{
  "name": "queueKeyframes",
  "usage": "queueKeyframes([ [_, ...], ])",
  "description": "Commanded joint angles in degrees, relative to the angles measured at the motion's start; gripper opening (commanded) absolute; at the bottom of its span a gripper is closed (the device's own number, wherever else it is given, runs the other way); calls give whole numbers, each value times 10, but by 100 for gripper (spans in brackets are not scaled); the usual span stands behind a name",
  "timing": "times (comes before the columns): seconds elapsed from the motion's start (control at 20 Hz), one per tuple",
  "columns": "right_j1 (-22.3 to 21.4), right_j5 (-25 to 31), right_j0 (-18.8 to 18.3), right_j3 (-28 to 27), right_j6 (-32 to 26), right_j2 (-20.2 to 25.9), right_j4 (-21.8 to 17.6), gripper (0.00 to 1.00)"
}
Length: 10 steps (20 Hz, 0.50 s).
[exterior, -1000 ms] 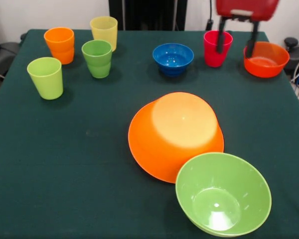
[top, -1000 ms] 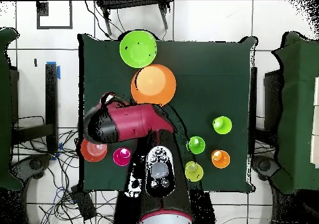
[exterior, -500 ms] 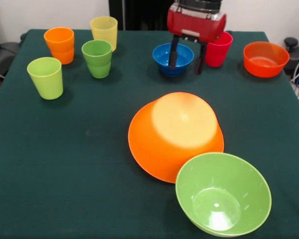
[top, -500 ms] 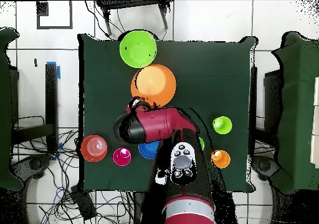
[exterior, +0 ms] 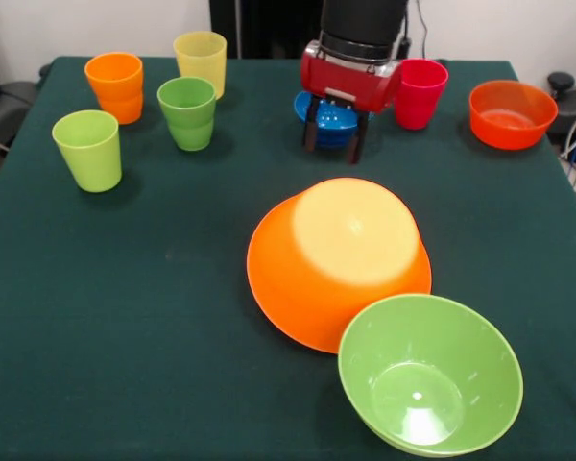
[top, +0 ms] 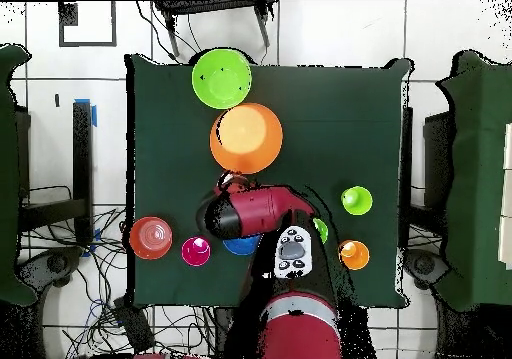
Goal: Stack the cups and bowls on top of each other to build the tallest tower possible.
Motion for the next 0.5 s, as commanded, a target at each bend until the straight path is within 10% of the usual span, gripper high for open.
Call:
queueKeyframes([
  [0.05,12,9,14,41,52,-3,6,100],
  [0.5,-56,78,-9,61,7,10,10,100],
])
